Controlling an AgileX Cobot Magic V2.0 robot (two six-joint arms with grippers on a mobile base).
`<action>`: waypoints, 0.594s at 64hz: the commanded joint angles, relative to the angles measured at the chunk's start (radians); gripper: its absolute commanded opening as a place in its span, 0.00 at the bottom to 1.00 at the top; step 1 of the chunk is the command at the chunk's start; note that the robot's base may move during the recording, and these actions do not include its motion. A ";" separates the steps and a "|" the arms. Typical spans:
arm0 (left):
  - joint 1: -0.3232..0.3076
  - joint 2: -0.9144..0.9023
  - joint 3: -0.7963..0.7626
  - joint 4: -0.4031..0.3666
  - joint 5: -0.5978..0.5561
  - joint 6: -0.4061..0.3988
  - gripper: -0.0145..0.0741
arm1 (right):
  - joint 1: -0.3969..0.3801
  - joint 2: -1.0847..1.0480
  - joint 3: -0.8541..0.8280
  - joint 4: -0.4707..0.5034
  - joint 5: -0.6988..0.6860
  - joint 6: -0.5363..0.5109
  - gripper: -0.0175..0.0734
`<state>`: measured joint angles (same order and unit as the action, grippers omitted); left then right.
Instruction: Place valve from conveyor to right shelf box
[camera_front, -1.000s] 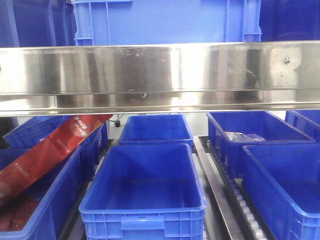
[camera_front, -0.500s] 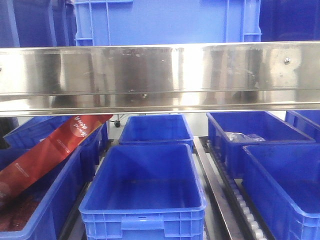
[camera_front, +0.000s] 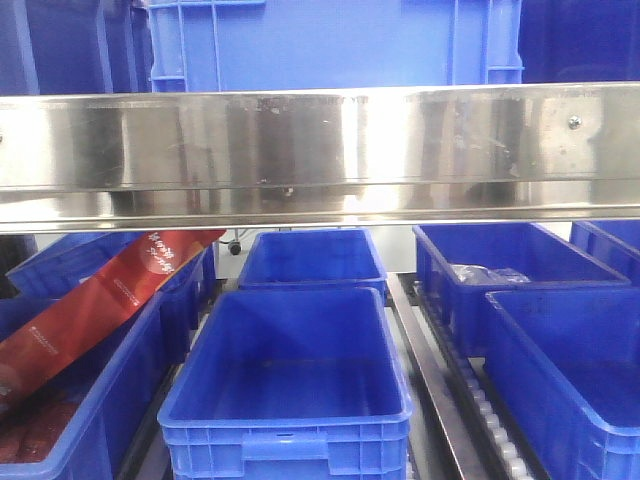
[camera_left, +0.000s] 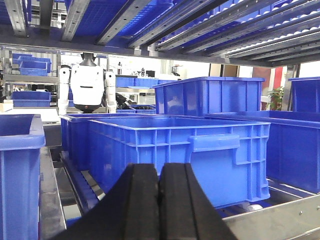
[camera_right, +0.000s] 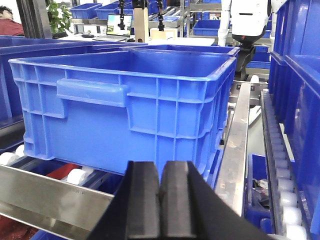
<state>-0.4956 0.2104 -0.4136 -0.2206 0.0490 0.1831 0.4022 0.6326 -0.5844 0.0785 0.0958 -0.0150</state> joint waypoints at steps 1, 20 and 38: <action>0.001 -0.004 -0.001 0.005 -0.017 0.000 0.04 | 0.000 -0.012 0.014 -0.021 -0.040 -0.002 0.01; 0.001 -0.004 -0.001 0.005 -0.020 0.000 0.04 | -0.203 -0.245 0.256 -0.026 -0.057 -0.002 0.01; 0.001 -0.004 -0.001 0.005 -0.020 0.000 0.04 | -0.313 -0.524 0.521 -0.021 -0.112 -0.002 0.01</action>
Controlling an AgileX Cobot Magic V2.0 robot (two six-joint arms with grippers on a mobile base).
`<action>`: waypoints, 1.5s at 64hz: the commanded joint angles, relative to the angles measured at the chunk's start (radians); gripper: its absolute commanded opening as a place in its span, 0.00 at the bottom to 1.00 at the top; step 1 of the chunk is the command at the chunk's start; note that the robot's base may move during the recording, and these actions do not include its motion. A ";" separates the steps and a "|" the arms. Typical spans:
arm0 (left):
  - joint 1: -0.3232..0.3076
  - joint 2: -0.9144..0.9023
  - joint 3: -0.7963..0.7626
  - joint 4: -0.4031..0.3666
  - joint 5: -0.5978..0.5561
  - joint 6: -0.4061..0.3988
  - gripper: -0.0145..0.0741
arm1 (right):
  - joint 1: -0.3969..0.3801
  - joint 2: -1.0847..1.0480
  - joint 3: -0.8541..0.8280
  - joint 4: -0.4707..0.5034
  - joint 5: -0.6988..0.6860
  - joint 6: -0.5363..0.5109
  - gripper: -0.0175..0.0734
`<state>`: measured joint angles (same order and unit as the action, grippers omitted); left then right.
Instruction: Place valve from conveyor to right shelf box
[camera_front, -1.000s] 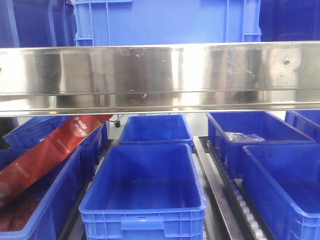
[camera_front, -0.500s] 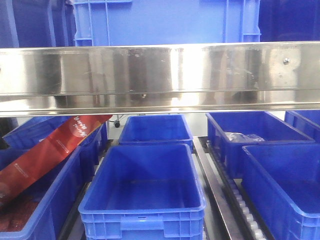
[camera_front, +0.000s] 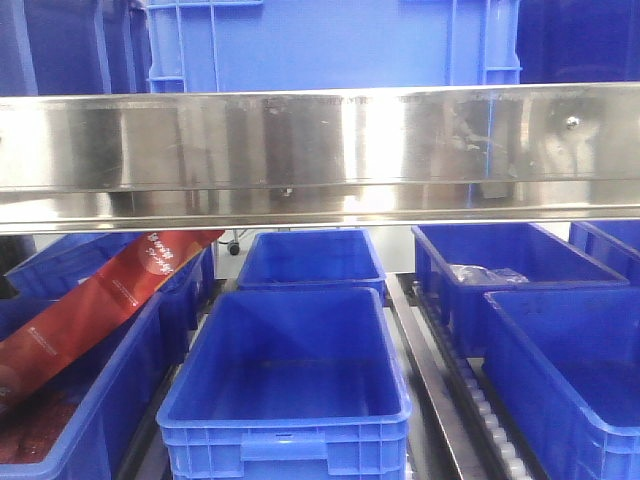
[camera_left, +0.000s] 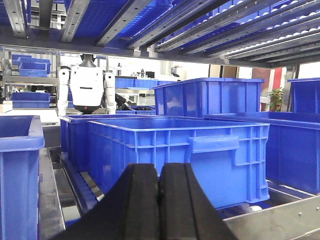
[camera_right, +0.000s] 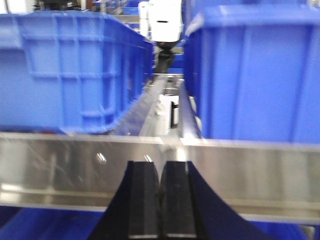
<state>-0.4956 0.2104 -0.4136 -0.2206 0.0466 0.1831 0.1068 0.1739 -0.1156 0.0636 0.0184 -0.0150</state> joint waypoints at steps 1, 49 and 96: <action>0.001 -0.004 -0.001 0.005 -0.017 0.000 0.04 | -0.018 -0.078 0.062 -0.007 -0.034 -0.002 0.01; 0.001 -0.004 -0.001 0.005 -0.019 0.000 0.04 | -0.020 -0.174 0.116 -0.007 -0.052 -0.002 0.01; 0.086 -0.020 0.114 0.106 -0.064 -0.099 0.04 | -0.020 -0.174 0.116 -0.007 -0.052 -0.002 0.01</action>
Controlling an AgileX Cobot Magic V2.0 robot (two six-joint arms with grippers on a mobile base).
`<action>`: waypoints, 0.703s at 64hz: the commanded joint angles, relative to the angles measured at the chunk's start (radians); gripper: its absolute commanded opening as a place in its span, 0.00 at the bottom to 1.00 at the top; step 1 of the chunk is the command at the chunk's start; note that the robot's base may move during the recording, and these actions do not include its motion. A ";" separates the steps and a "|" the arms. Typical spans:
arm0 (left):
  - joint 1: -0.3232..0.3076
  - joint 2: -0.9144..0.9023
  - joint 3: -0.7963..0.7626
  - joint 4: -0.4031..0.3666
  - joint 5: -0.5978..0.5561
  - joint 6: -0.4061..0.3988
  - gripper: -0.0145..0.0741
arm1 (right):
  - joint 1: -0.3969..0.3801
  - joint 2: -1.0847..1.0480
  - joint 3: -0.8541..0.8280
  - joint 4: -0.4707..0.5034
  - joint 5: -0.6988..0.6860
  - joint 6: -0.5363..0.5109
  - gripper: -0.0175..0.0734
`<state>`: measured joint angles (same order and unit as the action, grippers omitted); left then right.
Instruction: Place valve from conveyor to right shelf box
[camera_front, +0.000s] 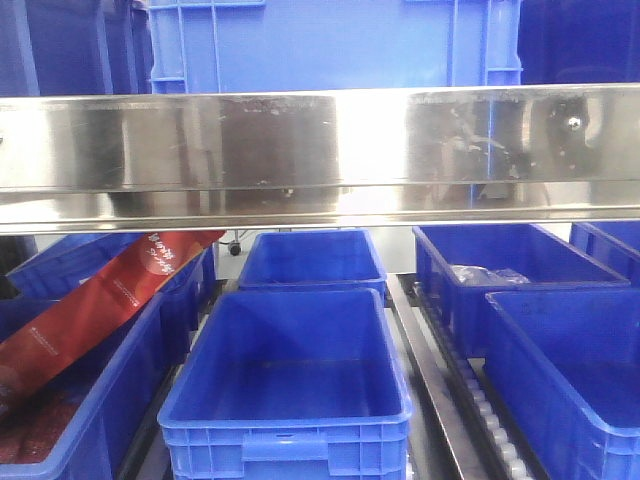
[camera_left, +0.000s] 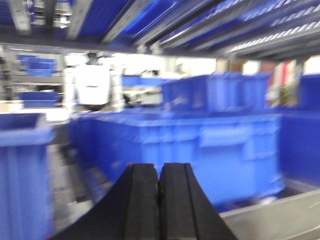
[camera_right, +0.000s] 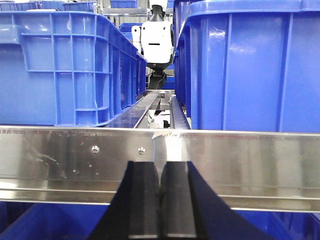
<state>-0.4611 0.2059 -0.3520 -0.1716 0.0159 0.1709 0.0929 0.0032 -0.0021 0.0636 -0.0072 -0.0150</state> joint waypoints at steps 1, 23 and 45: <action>0.066 -0.024 0.064 0.068 -0.035 -0.114 0.04 | -0.006 -0.003 0.002 -0.007 -0.026 -0.002 0.01; 0.365 -0.206 0.299 0.183 -0.031 -0.184 0.04 | -0.006 -0.003 0.002 -0.007 -0.026 -0.002 0.01; 0.386 -0.206 0.352 0.209 -0.010 -0.266 0.04 | -0.006 -0.003 0.002 -0.007 -0.026 -0.002 0.01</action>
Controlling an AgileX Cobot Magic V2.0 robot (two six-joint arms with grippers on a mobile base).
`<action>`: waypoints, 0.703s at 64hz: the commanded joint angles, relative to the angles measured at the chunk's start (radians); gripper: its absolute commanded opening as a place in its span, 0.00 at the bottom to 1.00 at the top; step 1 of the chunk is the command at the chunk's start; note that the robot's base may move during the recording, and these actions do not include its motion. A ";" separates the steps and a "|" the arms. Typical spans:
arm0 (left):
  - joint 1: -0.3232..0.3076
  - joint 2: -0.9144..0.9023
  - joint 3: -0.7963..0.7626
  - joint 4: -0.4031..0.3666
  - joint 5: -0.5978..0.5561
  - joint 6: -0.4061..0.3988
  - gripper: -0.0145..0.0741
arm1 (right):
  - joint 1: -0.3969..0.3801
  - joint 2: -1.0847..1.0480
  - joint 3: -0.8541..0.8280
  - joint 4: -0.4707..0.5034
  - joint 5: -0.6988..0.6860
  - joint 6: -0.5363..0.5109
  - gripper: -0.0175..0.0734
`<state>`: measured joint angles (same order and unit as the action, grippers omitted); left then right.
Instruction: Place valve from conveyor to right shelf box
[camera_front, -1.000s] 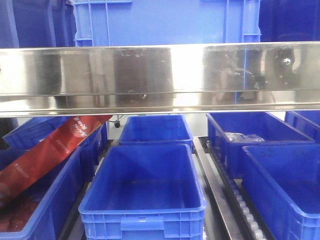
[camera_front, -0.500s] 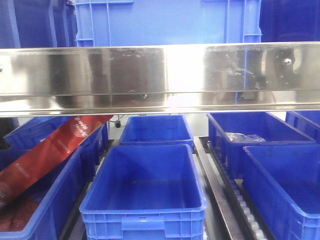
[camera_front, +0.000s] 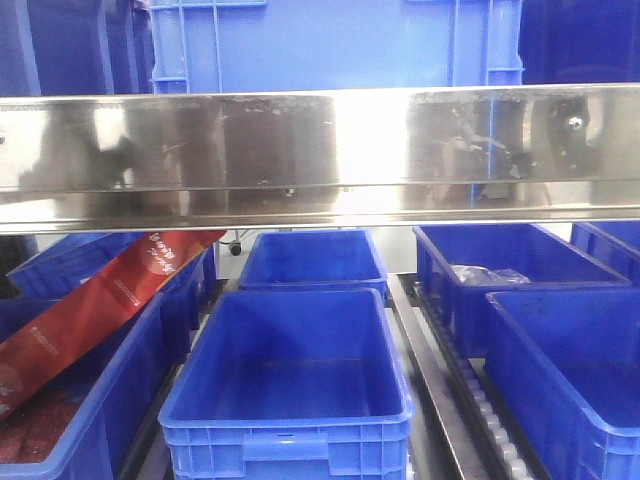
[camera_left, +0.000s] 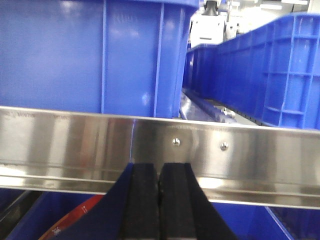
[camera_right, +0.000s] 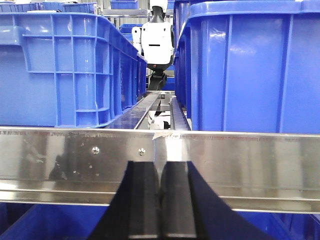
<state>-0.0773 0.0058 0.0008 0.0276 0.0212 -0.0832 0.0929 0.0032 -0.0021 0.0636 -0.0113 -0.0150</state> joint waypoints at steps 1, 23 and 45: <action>0.002 -0.006 -0.001 0.010 -0.015 -0.012 0.04 | -0.006 -0.003 0.002 -0.007 -0.022 -0.002 0.01; 0.002 -0.006 -0.001 0.006 -0.021 -0.012 0.04 | -0.006 -0.003 0.002 -0.007 -0.022 -0.002 0.01; 0.002 -0.006 -0.001 0.006 -0.021 -0.012 0.04 | -0.006 -0.003 0.002 -0.007 -0.022 -0.002 0.01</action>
<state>-0.0773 0.0058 0.0021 0.0358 0.0188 -0.0890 0.0929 0.0032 -0.0021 0.0636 -0.0113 -0.0150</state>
